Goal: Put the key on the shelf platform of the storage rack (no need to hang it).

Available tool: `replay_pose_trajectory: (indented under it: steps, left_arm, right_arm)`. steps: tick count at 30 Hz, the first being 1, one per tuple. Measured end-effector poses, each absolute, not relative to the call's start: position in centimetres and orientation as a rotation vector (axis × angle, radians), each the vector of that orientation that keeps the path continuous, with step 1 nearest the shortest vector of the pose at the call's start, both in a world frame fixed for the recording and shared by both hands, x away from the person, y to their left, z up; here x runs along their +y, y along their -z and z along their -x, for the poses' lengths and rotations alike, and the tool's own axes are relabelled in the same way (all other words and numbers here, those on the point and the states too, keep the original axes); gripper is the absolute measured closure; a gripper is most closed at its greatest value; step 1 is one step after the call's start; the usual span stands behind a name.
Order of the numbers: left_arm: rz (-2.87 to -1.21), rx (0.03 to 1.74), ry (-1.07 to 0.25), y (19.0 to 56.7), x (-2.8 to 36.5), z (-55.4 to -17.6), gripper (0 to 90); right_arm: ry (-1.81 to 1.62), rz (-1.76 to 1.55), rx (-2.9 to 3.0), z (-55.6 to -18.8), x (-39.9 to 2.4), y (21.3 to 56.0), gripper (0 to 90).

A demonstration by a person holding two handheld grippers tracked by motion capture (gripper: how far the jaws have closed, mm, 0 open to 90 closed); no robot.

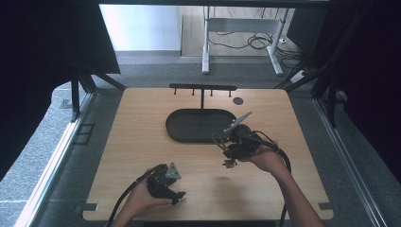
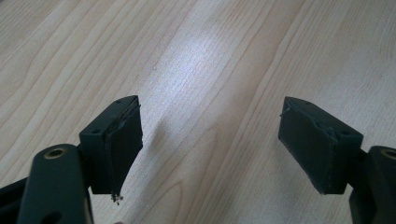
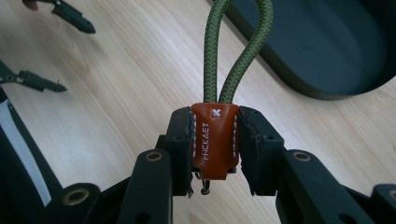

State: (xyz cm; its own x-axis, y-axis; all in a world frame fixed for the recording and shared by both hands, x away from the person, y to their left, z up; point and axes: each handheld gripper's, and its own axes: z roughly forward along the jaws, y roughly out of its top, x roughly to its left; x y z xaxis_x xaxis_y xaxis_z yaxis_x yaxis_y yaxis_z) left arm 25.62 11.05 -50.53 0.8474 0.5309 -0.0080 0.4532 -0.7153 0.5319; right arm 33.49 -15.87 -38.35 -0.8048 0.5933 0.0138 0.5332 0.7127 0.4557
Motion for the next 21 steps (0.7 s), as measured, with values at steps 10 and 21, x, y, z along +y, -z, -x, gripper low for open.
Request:
replay_pose_trajectory:
  steps: [10,21]
  left_arm:
    - [-2.485,0.724,-0.203,50.4,11.2,-25.6,22.3]
    - [-2.436,0.682,-0.155,49.5,11.4,-25.3,22.7]
  right_arm:
    - [-0.668,-0.914,2.789,-35.7,-15.1,37.7,66.5]
    - [-0.646,-0.943,2.794,-38.4,-14.5,37.7,66.5]
